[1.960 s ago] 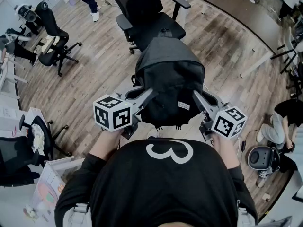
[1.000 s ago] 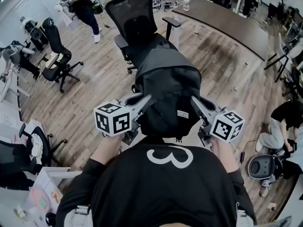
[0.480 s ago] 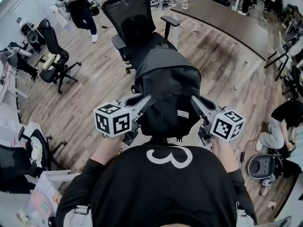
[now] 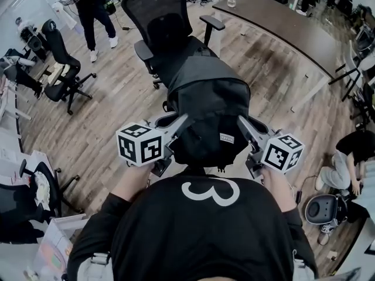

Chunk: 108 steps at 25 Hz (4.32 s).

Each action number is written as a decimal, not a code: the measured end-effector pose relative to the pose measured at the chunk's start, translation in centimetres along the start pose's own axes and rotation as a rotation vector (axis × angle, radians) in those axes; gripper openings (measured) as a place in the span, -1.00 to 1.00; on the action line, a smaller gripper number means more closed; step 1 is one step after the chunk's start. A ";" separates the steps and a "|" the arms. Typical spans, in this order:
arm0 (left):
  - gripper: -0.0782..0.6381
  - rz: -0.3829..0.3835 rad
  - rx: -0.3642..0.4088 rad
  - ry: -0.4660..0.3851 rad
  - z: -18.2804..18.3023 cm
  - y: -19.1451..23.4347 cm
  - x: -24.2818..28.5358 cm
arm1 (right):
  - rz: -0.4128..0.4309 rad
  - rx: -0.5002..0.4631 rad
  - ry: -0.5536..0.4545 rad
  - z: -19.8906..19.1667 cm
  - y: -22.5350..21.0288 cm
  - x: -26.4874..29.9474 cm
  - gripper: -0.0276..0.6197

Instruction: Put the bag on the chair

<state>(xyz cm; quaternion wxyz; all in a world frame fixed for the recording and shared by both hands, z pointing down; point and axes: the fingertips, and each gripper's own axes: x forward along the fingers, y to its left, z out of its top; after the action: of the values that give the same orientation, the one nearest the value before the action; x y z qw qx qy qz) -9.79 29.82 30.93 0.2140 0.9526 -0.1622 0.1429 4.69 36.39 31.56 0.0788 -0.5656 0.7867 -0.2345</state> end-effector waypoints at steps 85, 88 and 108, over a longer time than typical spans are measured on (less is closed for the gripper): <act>-0.66 0.249 -0.271 0.023 24.3 48.2 31.0 | 0.165 0.092 0.320 18.3 -32.6 54.5 -0.74; -0.66 0.264 -0.276 0.018 25.0 49.5 32.0 | 0.179 0.087 0.332 19.0 -33.7 56.1 -0.74; -0.66 0.339 -0.278 -0.018 27.7 57.8 35.0 | 0.208 0.035 0.374 20.4 -37.0 65.5 -0.73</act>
<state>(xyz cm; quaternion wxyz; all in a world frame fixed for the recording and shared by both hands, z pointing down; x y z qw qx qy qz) 6.16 -40.89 39.69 0.3146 0.8743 -0.3402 0.1444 21.46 -39.30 39.86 -0.0350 -0.4266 0.8376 -0.3394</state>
